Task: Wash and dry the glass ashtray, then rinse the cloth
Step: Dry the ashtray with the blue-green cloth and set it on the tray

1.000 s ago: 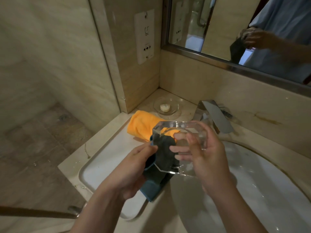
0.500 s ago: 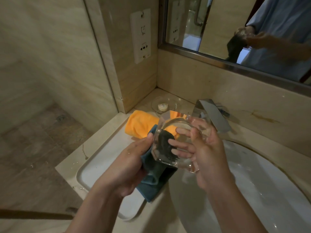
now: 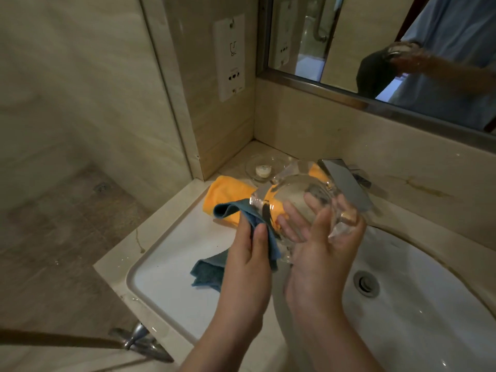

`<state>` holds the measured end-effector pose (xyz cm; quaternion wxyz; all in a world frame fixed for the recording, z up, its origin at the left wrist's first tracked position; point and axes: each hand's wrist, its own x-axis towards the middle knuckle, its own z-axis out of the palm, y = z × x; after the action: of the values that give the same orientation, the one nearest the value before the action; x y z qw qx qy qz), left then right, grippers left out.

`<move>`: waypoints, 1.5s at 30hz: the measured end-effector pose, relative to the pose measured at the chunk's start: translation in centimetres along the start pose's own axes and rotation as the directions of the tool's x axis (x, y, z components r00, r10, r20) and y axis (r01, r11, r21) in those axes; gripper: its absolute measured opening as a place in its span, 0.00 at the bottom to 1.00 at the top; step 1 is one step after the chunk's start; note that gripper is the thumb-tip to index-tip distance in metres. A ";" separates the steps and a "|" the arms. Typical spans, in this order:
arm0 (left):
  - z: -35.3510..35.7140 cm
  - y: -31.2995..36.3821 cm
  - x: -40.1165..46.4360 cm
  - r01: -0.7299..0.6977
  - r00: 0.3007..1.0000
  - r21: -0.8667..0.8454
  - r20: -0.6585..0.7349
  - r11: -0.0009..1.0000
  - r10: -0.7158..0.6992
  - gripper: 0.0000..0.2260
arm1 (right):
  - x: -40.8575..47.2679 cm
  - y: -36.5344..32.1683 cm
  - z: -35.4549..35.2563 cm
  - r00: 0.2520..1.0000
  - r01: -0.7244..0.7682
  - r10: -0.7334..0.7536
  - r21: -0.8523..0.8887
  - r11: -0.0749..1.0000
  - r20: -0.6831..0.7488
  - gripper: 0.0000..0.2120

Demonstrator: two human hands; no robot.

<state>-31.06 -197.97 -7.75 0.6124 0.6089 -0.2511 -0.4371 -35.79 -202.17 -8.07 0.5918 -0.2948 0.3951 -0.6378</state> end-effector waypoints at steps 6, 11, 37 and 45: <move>-1.3 0.7 1.2 0.096 0.991 -0.058 0.095 0.994 -0.090 0.08 | -0.9 0.1 -0.5 0.998 -0.060 0.060 0.066 0.996 -0.003 0.06; -1.1 0.0 0.7 0.195 0.964 -0.264 0.227 0.945 -0.136 0.12 | -0.7 0.0 -0.5 0.998 -0.030 0.034 0.079 0.996 -0.046 0.07; -3.0 0.2 2.6 0.370 0.877 -0.476 0.463 0.798 -0.130 0.25 | 1.2 -0.4 -2.2 0.902 -0.061 0.331 -0.677 0.733 0.278 0.14; -1.9 -1.0 2.0 0.382 0.873 -0.404 0.453 0.831 -0.181 0.18 | 1.2 0.8 -2.5 0.901 0.049 0.321 -0.803 0.593 0.292 0.12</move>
<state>-28.73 -198.48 -9.44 0.6076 0.3669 -0.1582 -0.6864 -37.64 -202.99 -10.14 0.5149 -0.6207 0.5259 -0.2704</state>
